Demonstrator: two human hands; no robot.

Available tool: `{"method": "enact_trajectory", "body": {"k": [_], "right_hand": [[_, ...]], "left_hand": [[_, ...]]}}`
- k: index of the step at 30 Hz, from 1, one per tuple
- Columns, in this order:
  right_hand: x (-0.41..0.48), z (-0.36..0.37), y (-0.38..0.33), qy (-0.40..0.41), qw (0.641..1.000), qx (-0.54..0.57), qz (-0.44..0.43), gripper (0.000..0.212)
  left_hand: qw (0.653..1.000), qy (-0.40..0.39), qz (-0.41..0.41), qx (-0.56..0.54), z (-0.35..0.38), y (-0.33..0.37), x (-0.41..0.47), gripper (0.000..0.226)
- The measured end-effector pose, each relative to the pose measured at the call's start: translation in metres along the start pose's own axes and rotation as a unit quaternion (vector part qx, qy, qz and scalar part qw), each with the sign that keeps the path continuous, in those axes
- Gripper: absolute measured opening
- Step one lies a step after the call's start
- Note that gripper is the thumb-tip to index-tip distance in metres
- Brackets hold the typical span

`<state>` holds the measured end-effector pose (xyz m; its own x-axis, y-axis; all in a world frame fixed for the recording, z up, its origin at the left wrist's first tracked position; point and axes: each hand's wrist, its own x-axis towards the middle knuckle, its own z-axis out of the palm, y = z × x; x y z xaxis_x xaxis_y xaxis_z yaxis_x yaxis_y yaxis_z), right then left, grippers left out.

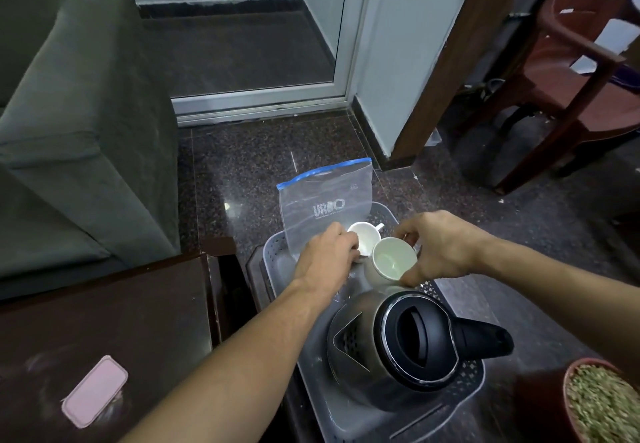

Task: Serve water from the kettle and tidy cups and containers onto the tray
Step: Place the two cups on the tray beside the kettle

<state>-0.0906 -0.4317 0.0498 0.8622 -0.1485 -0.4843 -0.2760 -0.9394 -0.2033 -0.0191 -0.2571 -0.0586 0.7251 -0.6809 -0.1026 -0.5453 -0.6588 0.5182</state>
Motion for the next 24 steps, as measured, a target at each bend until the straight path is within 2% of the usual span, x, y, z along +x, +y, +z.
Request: {"method": "enact_trajectory", "body": {"k": [3, 6, 11, 16, 21, 24], "right_hand": [[0.006, 0.004, -0.003, -0.01, 1.0, -0.007, 0.002, 0.054], [0.013, 0.012, -0.006, -0.01, 1.0, -0.013, 0.002, 0.056], [0.024, 0.026, -0.003, -0.013, 0.999, -0.03, 0.005, 0.052], [0.03, 0.042, 0.003, -0.008, 0.999, -0.026, 0.021, 0.048], [0.031, 0.049, 0.005, 0.001, 0.999, 0.003, 0.034, 0.046], [0.032, 0.052, 0.003, 0.006, 1.0, -0.017, 0.025, 0.048]], "left_hand": [[0.998, 0.007, 0.022, 0.056, 0.002, 0.003, 0.007, 0.018], [0.999, 0.018, 0.022, 0.044, 0.005, 0.003, 0.011, 0.008], [0.999, 0.019, 0.002, 0.04, 0.003, 0.001, 0.02, 0.021], [0.999, 0.016, -0.038, -0.004, -0.001, -0.001, 0.023, 0.019], [0.998, 0.028, -0.05, -0.025, 0.004, -0.003, 0.02, 0.021], [0.998, 0.03, -0.049, -0.032, 0.005, -0.004, 0.018, 0.024]]}}
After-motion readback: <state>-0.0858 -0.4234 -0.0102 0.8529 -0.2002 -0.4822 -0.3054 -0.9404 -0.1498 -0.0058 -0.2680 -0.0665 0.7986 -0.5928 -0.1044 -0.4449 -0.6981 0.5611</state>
